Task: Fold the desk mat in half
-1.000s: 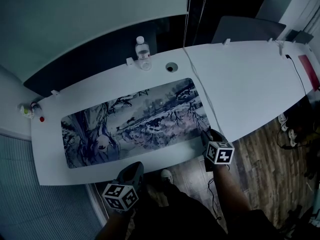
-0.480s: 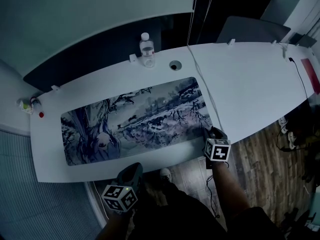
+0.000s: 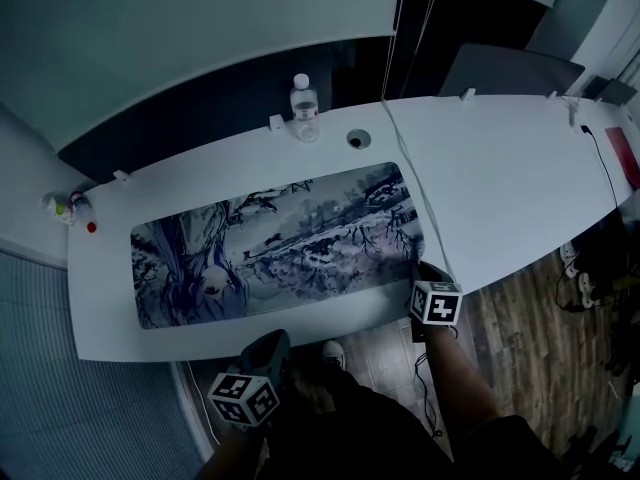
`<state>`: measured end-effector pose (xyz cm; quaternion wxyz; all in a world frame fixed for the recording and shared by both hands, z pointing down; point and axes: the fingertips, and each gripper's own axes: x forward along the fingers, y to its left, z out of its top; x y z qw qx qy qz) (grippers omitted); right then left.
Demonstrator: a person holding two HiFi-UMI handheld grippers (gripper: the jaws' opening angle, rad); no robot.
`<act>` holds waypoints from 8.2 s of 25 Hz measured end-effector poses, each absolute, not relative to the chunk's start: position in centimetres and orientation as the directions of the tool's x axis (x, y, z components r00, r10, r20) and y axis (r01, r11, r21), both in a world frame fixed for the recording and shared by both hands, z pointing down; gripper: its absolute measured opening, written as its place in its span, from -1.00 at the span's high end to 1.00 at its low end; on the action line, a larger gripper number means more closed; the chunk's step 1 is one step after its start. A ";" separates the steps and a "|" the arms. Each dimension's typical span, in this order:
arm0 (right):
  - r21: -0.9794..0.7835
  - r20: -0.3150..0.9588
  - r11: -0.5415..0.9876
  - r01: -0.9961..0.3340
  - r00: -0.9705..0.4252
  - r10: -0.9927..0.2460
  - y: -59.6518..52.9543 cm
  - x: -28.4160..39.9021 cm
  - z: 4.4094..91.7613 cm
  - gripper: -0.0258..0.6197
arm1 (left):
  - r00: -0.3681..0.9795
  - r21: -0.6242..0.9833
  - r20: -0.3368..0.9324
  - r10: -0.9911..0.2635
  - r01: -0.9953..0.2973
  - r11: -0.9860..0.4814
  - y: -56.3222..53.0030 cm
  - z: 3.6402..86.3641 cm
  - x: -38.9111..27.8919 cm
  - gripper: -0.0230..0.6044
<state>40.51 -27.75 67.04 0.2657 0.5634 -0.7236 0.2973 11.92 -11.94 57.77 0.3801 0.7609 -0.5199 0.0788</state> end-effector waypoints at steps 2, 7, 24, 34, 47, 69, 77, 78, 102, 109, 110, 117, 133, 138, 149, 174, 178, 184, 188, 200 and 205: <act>-0.125 0.715 0.191 -0.974 -0.222 -0.663 -27.8 40.4 66.8 0.77 | 0.443 0.496 0.514 -0.735 -0.852 -0.167 -11.7 57.6 11.8 0.91; -0.112 0.697 0.213 -0.971 -0.229 -0.680 -27.7 39.7 65.8 0.78 | 0.424 0.491 0.508 -0.750 -0.858 -0.152 -11.0 57.1 11.1 0.91; -0.124 0.628 0.435 -0.892 -0.410 -0.661 -26.8 30.9 61.4 0.79 | 0.342 0.472 0.491 -0.801 -0.878 -0.086 -9.3 54.9 8.0 0.91; -0.158 0.622 0.545 -0.824 -0.511 -0.593 -25.4 26.1 61.3 0.79 | 0.277 0.462 0.493 -0.825 -0.886 -0.022 -7.9 54.3 6.7 0.91; -0.188 0.622 0.611 -0.769 -0.574 -0.532 -24.2 22.0 62.1 0.79 | 0.219 0.450 0.499 -0.838 -0.892 0.035 -6.1 54.0 4.2 0.91; -0.188 0.661 0.597 -0.780 -0.550 -0.511 -21.7 13.1 62.6 0.79 | 0.203 0.477 0.480 -0.853 -0.877 0.060 -4.0 54.3 -6.4 0.91; -0.216 0.674 0.600 -0.770 -0.562 -0.479 -20.8 10.4 62.9 0.79 | 0.193 0.486 0.482 -0.855 -0.870 0.078 -3.0 54.3 -8.4 0.91; -0.214 0.675 0.600 -0.771 -0.560 -0.480 -20.8 10.2 63.0 0.79 | 0.194 0.486 0.481 -0.855 -0.871 0.076 -3.0 54.2 -8.7 0.91; -0.190 0.654 0.610 -0.769 -0.563 -0.505 -19.3 4.1 60.9 0.79 | 0.231 0.506 0.455 -0.860 -0.862 0.036 -1.8 54.0 -13.1 0.91; -0.193 0.650 0.617 -0.763 -0.571 -0.502 -18.7 2.6 60.4 0.79 | 0.220 0.504 0.449 -0.866 -0.863 0.042 -0.8 53.7 -14.4 0.91; -0.193 0.650 0.618 -0.762 -0.571 -0.501 -18.6 2.3 60.3 0.79 | 0.218 0.503 0.447 -0.867 -0.863 0.042 -0.7 53.7 -14.6 0.91; -0.211 0.649 0.625 -0.751 -0.586 -0.485 -17.8 -0.1 60.0 0.79 | 0.207 0.506 0.449 -0.869 -0.861 0.056 0.2 53.9 -16.3 0.91; -0.209 0.652 0.667 -0.715 -0.610 -0.450 -16.3 -6.7 61.1 0.79 | 0.176 0.522 0.457 -0.872 -0.847 0.102 2.1 55.2 -21.0 0.91; -0.233 0.643 0.673 -0.702 -0.630 -0.435 -15.6 -9.4 61.3 0.79 | 0.164 0.514 0.465 -0.870 -0.850 0.115 2.8 55.3 -22.8 0.91; -0.259 0.631 0.675 -0.691 -0.650 -0.424 -14.4 -14.4 61.8 0.79 | 0.160 0.499 0.471 -0.867 -0.859 0.113 3.7 55.5 -26.7 0.91; -0.285 0.630 0.697 -0.658 -0.676 -0.381 -10.7 -24.5 61.4 0.79 | 0.137 0.512 0.477 -0.868 -0.846 0.147 7.8 56.1 -34.8 0.91; -0.269 0.632 0.713 -0.648 -0.677 -0.377 -10.5 -25.5 61.9 0.79 | 0.136 0.515 0.477 -0.868 -0.844 0.151 8.3 56.1 -35.4 0.91; -0.274 0.637 0.713 -0.646 -0.677 -0.369 -10.0 -26.9 61.8 0.79 | 0.138 0.519 0.482 -0.865 -0.841 0.155 8.8 56.6 -36.5 0.91; -0.286 0.641 0.703 -0.652 -0.675 -0.365 -9.7 -27.4 62.0 0.79 | 0.138 0.521 0.481 -0.866 -0.839 0.156 8.9 56.6 -37.0 0.91; -0.273 0.636 0.732 -0.624 -0.688 -0.350 -8.6 -28.1 62.1 0.67 | 0.141 0.534 0.470 -0.871 -0.831 0.154 9.4 56.8 -37.1 0.91; -0.275 0.621 0.740 -0.613 -0.701 -0.350 -8.2 -27.8 61.2 0.68 | 0.150 0.534 0.454 -0.879 -0.835 0.134 8.9 56.2 -36.6 0.91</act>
